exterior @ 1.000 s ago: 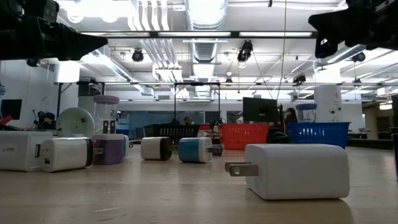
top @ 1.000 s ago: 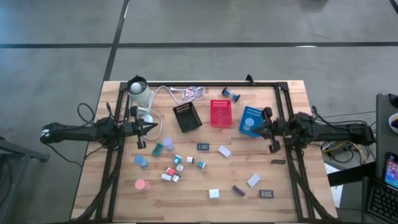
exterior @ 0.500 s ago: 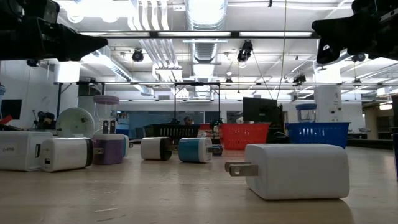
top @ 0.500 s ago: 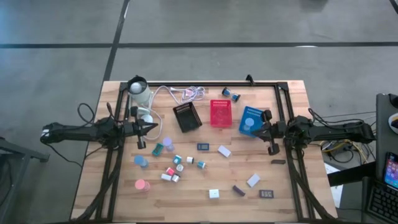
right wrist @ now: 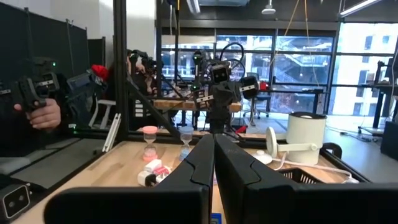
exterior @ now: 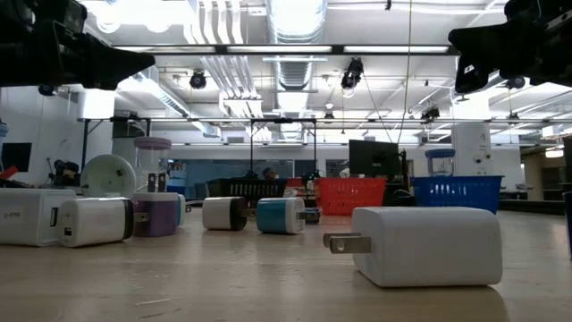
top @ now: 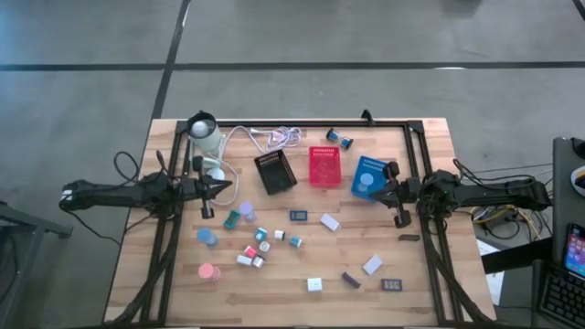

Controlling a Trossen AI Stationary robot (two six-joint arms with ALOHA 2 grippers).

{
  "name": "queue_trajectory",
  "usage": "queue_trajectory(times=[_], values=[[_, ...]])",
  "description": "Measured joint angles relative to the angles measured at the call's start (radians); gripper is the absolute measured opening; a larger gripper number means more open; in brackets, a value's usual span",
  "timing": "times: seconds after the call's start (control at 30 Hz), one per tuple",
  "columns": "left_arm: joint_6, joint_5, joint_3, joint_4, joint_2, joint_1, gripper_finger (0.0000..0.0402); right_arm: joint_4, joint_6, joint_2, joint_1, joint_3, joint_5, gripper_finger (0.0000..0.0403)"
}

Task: Pick & Place Office items
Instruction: Put the blue digital clock into the red bin

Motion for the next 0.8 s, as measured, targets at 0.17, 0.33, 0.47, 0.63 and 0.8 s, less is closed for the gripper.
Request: queue_trajectory(times=[0.17, 0.33, 0.47, 0.63, 0.8], values=[[-0.01, 0.0, 0.0, 0.017, 0.0, 0.0, 0.0014, -0.001, -0.024, 0.001, 0.0, 0.0, -0.001, 0.0008], [-0.014, 0.0, 0.0, 0.017, 0.0, 0.0, 0.0014, -0.001, -0.026, 0.001, 0.0, 0.0, -0.002, 0.0008], [-0.024, 0.0, 0.0, 0.017, 0.0, 0.0, 0.0014, -0.001, -0.024, 0.002, 0.0, 0.0, -0.002, 0.0008], [-0.085, 0.0, 0.0, 0.029, 0.0, 0.0, 0.0014, -0.011, 0.011, 0.002, 0.0, 0.0, -0.006, 0.0008], [-0.051, 0.0, 0.0, 0.052, 0.0, 0.0, 0.0014, -0.034, 0.023, 0.002, 0.0, 0.0, -0.01, 0.0008]])
